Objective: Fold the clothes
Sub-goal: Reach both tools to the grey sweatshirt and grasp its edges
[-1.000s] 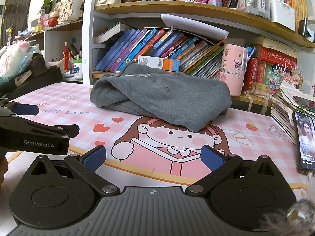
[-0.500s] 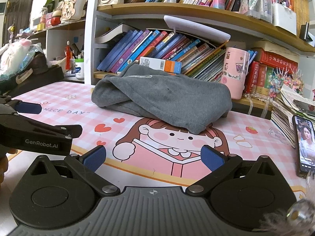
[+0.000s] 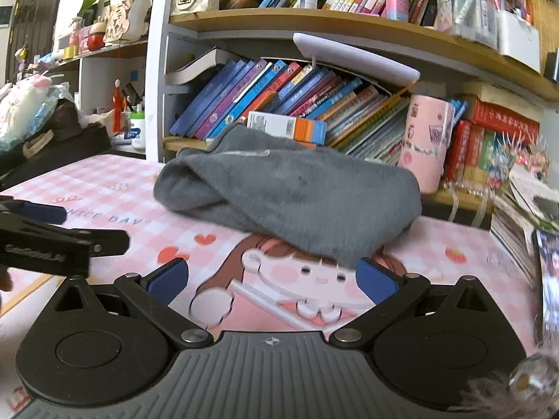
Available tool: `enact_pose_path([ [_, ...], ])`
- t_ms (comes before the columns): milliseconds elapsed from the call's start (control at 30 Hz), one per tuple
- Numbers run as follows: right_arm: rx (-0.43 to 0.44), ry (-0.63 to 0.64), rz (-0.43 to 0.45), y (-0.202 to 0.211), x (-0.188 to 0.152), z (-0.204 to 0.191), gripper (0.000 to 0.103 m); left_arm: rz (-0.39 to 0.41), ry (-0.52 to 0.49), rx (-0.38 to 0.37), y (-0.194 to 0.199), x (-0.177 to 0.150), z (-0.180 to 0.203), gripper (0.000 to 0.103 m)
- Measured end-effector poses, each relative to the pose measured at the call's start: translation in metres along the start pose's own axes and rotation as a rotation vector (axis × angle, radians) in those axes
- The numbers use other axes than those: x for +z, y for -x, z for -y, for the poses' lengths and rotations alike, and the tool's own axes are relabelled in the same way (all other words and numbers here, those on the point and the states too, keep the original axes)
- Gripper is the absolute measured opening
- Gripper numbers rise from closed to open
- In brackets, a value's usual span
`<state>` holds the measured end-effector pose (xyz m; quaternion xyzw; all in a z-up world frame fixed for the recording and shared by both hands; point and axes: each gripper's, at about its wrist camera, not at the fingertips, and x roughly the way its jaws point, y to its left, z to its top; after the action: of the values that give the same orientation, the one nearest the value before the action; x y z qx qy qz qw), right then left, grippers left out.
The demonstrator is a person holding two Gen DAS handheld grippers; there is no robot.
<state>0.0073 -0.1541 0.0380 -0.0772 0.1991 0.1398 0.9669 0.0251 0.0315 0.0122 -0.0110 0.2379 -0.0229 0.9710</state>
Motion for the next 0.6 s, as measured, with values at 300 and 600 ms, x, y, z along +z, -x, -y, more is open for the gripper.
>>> enact_pose_path([
  [300, -0.009, 0.127, -0.042, -0.076, 0.025, -0.018, 0.101, 0.052, -0.04, 0.099, -0.023, 0.013, -0.015, 0.103],
  [600, -0.064, 0.287, -0.01, -0.149, 0.046, -0.054, 0.088, 0.054, 0.11, 0.026, -0.015, 0.012, -0.037, 0.103],
])
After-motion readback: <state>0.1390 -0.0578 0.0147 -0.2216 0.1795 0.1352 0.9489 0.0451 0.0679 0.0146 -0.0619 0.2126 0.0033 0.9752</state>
